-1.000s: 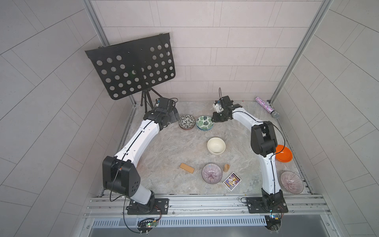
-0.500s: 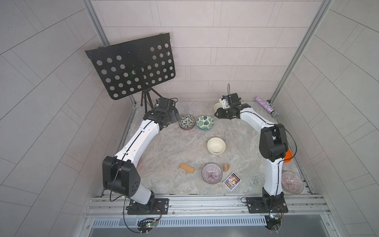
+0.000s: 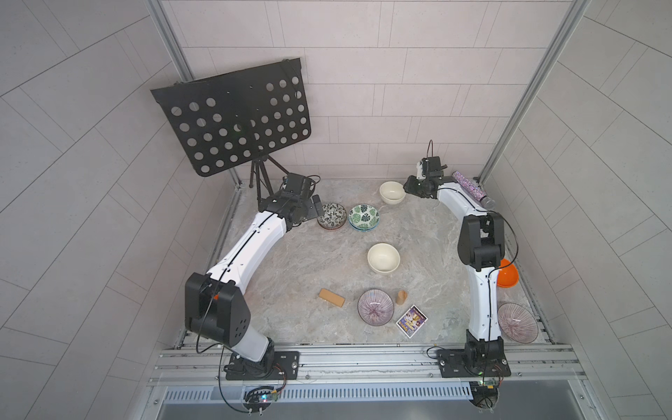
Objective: Stack the bowls
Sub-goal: Place the bowl in the bowl, then pick up the bowl from the center of the board.
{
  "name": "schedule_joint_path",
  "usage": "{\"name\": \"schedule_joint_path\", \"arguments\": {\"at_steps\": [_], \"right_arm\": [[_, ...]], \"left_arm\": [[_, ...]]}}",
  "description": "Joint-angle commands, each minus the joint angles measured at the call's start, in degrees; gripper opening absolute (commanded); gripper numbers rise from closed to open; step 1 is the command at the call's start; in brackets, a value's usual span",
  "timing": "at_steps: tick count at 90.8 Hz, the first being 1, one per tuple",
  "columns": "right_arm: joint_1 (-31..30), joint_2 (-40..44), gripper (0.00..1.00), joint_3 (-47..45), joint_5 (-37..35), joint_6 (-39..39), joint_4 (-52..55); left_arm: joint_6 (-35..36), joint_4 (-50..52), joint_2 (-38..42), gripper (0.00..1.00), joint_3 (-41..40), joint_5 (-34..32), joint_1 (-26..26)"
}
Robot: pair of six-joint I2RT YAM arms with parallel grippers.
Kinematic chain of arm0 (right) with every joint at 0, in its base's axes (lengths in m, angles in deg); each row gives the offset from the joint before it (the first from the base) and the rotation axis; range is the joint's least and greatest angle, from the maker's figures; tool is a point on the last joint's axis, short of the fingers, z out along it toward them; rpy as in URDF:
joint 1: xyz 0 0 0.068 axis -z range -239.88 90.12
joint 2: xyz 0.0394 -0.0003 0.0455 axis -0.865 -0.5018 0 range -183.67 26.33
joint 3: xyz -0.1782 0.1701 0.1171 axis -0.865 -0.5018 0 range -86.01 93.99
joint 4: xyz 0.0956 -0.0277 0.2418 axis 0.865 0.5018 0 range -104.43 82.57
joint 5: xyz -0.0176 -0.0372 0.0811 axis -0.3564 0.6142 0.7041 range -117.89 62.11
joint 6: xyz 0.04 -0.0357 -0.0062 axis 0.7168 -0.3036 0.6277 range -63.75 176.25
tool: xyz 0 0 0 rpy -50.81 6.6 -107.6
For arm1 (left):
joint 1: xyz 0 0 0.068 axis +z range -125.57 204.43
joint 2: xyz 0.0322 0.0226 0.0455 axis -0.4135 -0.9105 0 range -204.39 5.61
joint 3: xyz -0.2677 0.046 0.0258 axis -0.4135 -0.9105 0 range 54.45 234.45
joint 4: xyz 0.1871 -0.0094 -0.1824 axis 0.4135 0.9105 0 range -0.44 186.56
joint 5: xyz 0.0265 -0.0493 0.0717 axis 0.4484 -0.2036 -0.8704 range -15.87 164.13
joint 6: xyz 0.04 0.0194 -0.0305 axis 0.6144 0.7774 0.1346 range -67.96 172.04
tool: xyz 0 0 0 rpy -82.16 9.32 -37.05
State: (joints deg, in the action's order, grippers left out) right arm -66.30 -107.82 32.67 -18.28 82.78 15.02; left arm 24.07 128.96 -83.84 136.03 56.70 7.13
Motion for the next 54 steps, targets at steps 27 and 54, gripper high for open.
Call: {"name": "schedule_joint_path", "arguments": {"at_steps": [27, 54], "right_arm": [[-0.7, -11.1, 0.31, 14.1, 0.6, 1.6, 7.1], [-0.5, -8.2, 0.03, 13.7, 0.7, -0.4, 9.3]], "left_arm": [[0.8, 0.6, -1.9, 0.99, 1.0, 0.3, -0.3], [0.6, 0.7, -1.1, 0.99, 0.6, 0.9, -0.3]]}}
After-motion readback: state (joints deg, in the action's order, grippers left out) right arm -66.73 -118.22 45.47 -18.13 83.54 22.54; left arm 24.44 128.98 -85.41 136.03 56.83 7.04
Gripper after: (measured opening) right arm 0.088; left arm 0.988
